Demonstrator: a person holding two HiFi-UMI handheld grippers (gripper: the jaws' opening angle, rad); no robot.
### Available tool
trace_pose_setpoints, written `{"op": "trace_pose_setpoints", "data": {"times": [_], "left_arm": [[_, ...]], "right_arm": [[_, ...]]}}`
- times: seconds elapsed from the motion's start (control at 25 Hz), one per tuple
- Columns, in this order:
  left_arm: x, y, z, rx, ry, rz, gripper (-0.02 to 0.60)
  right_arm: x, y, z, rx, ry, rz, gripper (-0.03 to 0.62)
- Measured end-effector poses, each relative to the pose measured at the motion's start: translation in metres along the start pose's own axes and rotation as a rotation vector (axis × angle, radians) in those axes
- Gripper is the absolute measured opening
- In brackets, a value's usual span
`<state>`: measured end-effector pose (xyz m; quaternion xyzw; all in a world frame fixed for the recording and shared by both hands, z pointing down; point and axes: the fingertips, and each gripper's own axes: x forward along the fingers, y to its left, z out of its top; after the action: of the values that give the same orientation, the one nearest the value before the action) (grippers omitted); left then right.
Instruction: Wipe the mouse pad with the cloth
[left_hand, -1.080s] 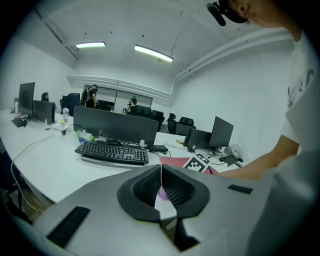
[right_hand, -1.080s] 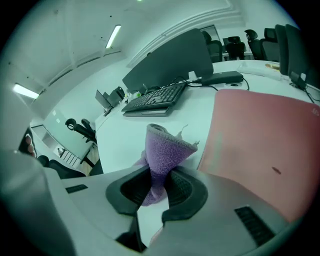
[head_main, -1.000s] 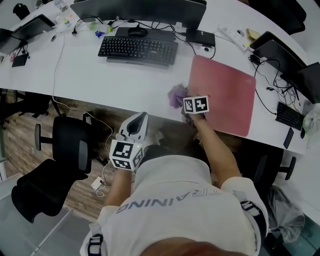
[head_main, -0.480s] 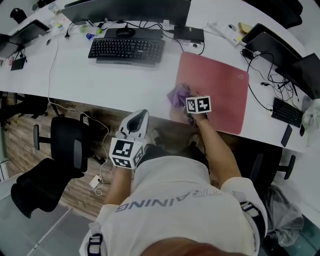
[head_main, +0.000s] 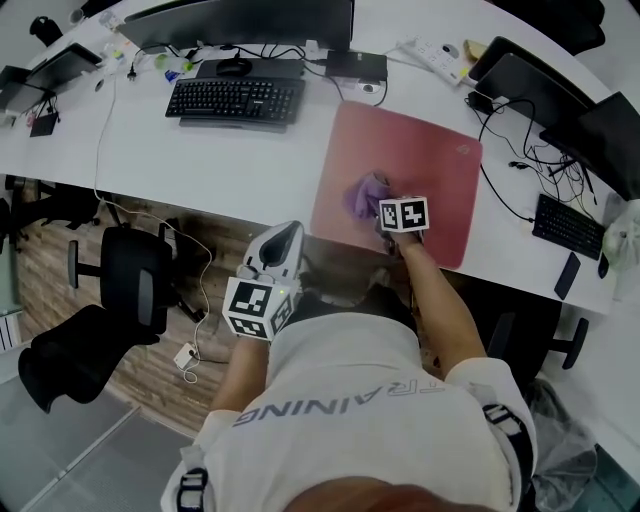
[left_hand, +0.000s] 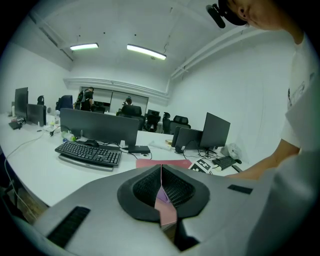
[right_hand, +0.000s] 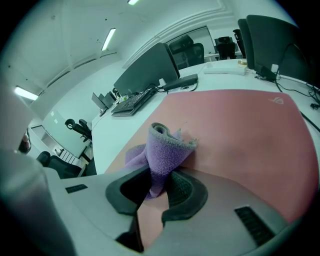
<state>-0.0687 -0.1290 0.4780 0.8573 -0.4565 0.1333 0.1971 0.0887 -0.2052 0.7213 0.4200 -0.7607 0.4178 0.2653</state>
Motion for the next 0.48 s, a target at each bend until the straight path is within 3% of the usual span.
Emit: {"op": "trace_pose_setpoints", "data": {"times": [0.48], "left_arm": [[0.033, -0.074, 0.004, -0.007, -0.041, -0.034, 0.032]], "right_arm": [[-0.074, -0.092, -0.037, 0.056, -0.008, -0.061, 0.089]]}}
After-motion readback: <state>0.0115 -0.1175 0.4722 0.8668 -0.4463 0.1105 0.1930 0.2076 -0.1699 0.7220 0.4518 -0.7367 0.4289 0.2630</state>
